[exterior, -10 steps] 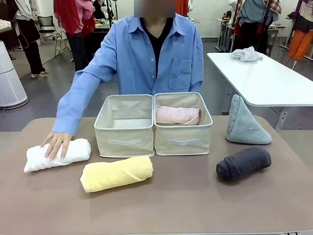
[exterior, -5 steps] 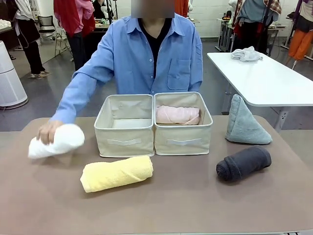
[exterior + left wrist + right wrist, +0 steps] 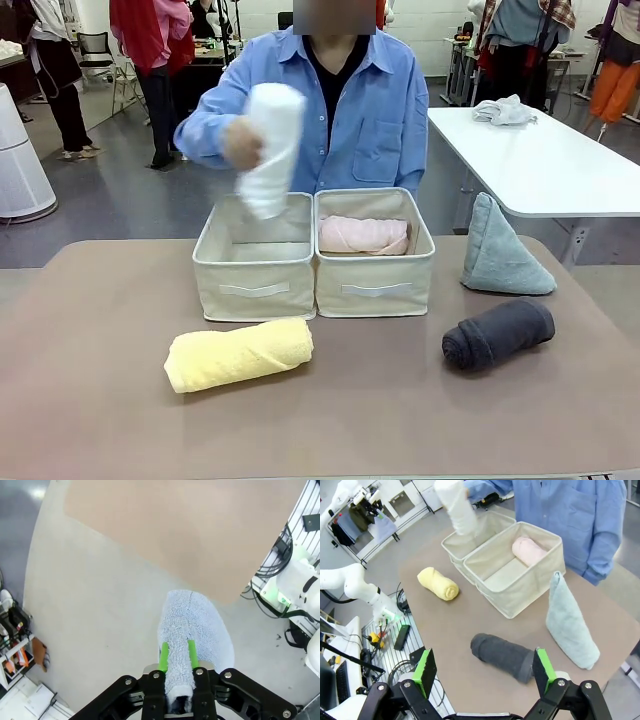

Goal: Sort the towels based on their folding style.
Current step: Pick up one triangle-folded towel and place it in the left Fabric basket.

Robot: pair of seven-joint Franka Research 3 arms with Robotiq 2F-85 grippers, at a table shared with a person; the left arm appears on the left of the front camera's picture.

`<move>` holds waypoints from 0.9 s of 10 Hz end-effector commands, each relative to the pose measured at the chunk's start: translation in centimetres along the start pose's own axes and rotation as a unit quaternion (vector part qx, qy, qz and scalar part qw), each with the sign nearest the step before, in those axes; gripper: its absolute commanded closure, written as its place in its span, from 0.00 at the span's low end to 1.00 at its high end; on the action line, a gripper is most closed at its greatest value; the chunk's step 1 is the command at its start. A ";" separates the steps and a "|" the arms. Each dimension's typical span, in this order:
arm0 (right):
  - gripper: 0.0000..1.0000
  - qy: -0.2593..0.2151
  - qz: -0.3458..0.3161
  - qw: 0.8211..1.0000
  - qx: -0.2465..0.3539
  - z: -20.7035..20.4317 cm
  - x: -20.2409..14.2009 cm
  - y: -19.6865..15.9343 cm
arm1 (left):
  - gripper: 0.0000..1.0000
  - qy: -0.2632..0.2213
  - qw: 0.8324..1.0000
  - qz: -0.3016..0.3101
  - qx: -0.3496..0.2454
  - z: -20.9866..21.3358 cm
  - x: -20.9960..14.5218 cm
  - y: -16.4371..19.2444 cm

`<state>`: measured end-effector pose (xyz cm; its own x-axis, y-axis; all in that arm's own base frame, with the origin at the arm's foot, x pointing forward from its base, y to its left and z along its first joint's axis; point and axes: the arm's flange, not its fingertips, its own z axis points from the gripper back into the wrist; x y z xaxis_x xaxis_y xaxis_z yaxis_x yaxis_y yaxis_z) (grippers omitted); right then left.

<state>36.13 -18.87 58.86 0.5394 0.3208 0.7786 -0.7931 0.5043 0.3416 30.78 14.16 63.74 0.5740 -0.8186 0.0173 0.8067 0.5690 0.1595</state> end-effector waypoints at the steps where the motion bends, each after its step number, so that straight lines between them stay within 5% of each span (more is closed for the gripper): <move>1: 0.00 -0.007 0.004 1.000 0.003 0.0 0.0 0.0 | 0.85 -0.047 0.998 -0.038 0.001 0.5 1.8 0.7; 3: 0.00 -0.007 0.004 1.000 0.003 0.0 0.0 0.0 | 0.85 -0.106 0.988 -0.109 0.002 1.1 6.7 0.5; 4: 0.00 -0.007 0.004 1.000 0.003 0.0 0.0 0.0 | 0.85 -0.121 0.980 -0.155 -0.013 1.4 12.0 1.0; 9: 0.00 -0.007 0.004 1.000 0.003 0.0 0.0 0.0 | 0.85 -0.122 0.961 -0.243 -0.057 0.4 24.9 -0.2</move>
<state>36.15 -18.81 58.91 0.5386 0.3225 0.7784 -0.7939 0.5038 0.3405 44.20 -6.72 63.42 0.1211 -0.9702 0.2097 0.9833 0.1462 0.1087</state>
